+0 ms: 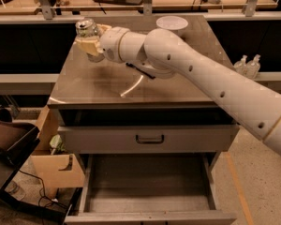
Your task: Place 7up can into middle drawer
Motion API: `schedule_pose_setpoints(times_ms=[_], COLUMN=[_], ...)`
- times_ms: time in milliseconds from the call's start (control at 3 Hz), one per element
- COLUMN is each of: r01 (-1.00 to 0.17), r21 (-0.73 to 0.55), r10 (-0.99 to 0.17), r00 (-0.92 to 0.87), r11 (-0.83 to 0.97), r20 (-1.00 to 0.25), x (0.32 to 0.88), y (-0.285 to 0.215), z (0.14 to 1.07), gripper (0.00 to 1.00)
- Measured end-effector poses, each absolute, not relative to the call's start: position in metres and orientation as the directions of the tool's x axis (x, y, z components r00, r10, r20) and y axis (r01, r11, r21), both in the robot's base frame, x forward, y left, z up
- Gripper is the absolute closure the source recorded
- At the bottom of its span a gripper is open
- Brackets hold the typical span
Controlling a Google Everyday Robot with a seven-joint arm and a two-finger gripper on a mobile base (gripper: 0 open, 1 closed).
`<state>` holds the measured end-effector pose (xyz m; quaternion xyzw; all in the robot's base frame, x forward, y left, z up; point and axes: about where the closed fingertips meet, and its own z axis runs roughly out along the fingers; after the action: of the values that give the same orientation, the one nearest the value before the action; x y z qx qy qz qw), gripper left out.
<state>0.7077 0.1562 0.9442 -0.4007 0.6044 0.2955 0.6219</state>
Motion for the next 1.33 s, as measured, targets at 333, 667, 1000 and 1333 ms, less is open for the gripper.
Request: schedule_pose_setpoints(times_ms=[333,667,1000,1333], r01=[-0.817,-0.786,-0.774,-0.758], r21=[-0.14,-0.122,-0.095,-0.082], r10=[-0.105,-0.087,-0.077,-0.105], r00=[0.098,0.087,0.06,0.018], r11=[0.56,0.606,0.626,0.647], r20=[-0.99,-0.992,-0.995,-0.994], x=[0.671,0.627,0.582,0.555], y=[0.128,0.1,0.078,0.037], z=[0.963,0.976,0.975,0.957], gripper=[1.0,1.0,1.0,1.0])
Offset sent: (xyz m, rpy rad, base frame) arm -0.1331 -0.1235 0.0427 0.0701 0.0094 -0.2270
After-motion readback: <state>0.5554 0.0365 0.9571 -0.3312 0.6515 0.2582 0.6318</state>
